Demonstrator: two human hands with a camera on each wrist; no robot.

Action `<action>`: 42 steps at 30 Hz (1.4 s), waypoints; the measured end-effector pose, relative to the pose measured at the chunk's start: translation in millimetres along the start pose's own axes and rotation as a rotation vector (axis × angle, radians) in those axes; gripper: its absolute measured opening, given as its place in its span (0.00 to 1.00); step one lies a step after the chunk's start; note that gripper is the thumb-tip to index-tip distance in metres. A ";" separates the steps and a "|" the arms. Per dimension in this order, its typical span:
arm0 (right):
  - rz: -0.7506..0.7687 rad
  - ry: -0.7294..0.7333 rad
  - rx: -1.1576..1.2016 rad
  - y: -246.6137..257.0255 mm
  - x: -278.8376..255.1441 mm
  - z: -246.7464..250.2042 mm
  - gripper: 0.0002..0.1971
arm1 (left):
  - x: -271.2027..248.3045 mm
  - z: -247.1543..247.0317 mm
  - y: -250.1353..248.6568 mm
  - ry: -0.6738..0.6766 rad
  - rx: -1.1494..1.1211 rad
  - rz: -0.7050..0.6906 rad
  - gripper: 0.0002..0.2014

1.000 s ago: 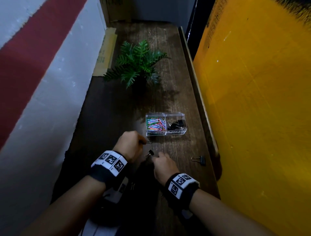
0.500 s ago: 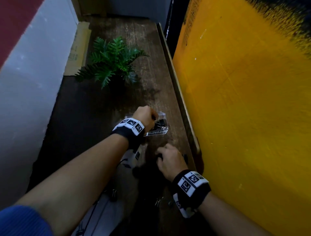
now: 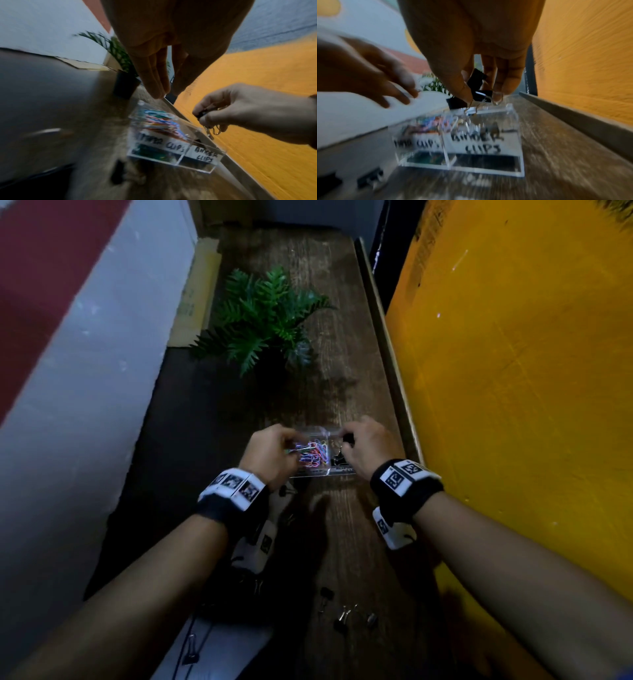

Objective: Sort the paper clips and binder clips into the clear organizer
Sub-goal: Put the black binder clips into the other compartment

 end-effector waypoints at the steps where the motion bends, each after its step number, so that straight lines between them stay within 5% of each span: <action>1: 0.008 0.036 -0.041 2.1 2.4 -5.7 0.08 | -9.8 6.5 16.2 -0.023 -0.028 0.030 0.12; 8: -0.024 0.158 -0.139 -2.1 4.3 -30.1 0.11 | -82.1 24.8 95.5 -0.019 0.094 0.173 0.11; 12: -0.009 0.047 -0.122 -1.7 -7.0 -22.6 0.14 | -103.3 22.2 116.0 0.036 0.179 0.200 0.14; 15: 0.133 -0.032 -0.046 21.0 -28.2 -23.4 0.13 | -105.5 22.5 112.5 0.053 0.218 0.195 0.16; 18: 0.294 0.072 0.055 54.5 -52.0 -43.6 0.13 | -105.7 33.0 113.0 0.004 0.242 0.204 0.16; 26: 0.561 0.360 -0.036 123.8 -69.5 -89.5 0.21 | -158.0 33.3 148.0 0.160 0.281 0.401 0.16; 32: 0.571 0.362 -0.064 120.6 -75.8 -108.3 0.12 | -159.4 20.2 135.5 0.191 0.249 0.349 0.18; 36: 0.578 0.353 -0.037 101.8 -95.2 -113.8 0.08 | -145.8 -0.5 118.4 0.327 0.374 0.306 0.19; 39: 0.516 0.333 -0.055 91.2 -103.8 -119.6 0.07 | -144.3 -14.2 113.6 0.399 0.460 0.330 0.20; 42: 0.440 0.282 -0.041 95.1 -101.4 -119.4 0.17 | -144.2 -19.4 112.3 0.417 0.483 0.354 0.21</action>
Point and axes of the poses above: each hand's wrist, its own x-axis towards the middle knuckle, its own z-axis out of the back of the hand, y = z × x, the point moved 6 cm from there along x, towards the middle knuckle
